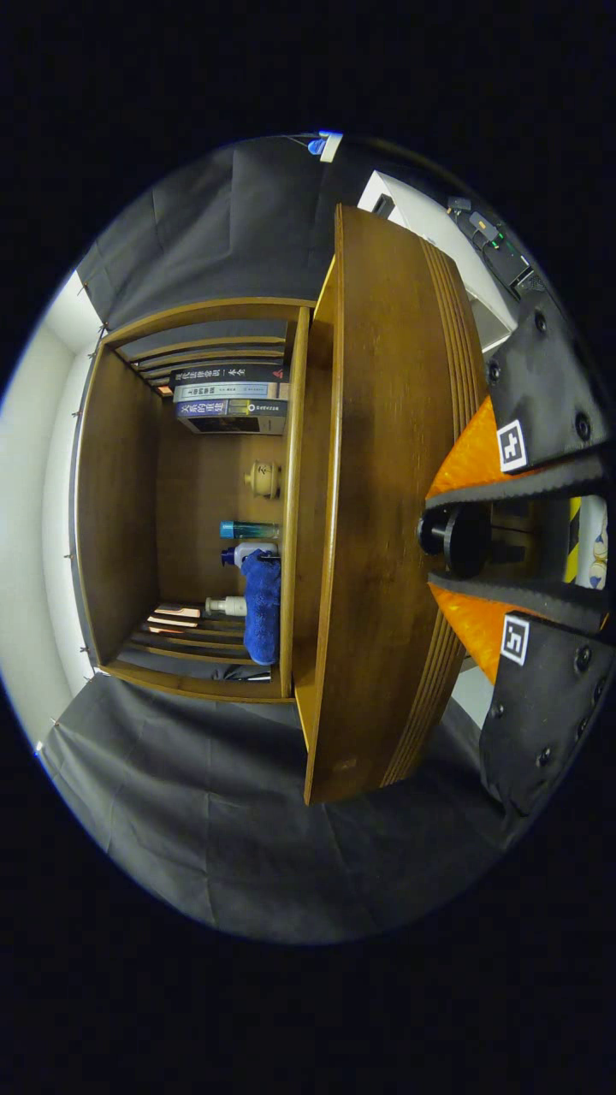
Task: Pull open the drawer, take out the items inside it, and place them on the countertop above the cabinet.
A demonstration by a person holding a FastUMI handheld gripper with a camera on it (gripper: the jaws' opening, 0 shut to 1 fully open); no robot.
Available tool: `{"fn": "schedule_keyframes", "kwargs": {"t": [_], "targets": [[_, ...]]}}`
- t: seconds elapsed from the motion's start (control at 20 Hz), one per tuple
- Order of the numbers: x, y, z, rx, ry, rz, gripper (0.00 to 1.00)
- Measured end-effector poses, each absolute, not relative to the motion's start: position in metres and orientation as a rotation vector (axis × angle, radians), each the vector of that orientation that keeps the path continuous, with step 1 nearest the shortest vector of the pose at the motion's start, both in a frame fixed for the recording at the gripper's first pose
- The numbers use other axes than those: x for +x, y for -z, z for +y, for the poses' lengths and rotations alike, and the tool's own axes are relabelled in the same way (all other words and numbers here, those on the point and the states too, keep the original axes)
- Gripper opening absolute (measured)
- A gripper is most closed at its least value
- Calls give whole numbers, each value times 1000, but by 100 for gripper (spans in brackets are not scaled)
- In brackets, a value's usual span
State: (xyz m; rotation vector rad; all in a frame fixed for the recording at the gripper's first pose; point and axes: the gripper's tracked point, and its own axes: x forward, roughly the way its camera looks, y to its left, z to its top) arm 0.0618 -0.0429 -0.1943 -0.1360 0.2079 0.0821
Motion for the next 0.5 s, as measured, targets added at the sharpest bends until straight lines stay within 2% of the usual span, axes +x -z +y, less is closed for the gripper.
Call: {"fn": "schedule_keyframes", "kwargs": {"t": [0.05, 0.3, 0.5], "targets": [[62, 194, -44, -136, -80, 208, 48], [54, 189, -34, -173, -94, 185, 64], [41, 158, -19, -181, -131, 106, 79]]}}
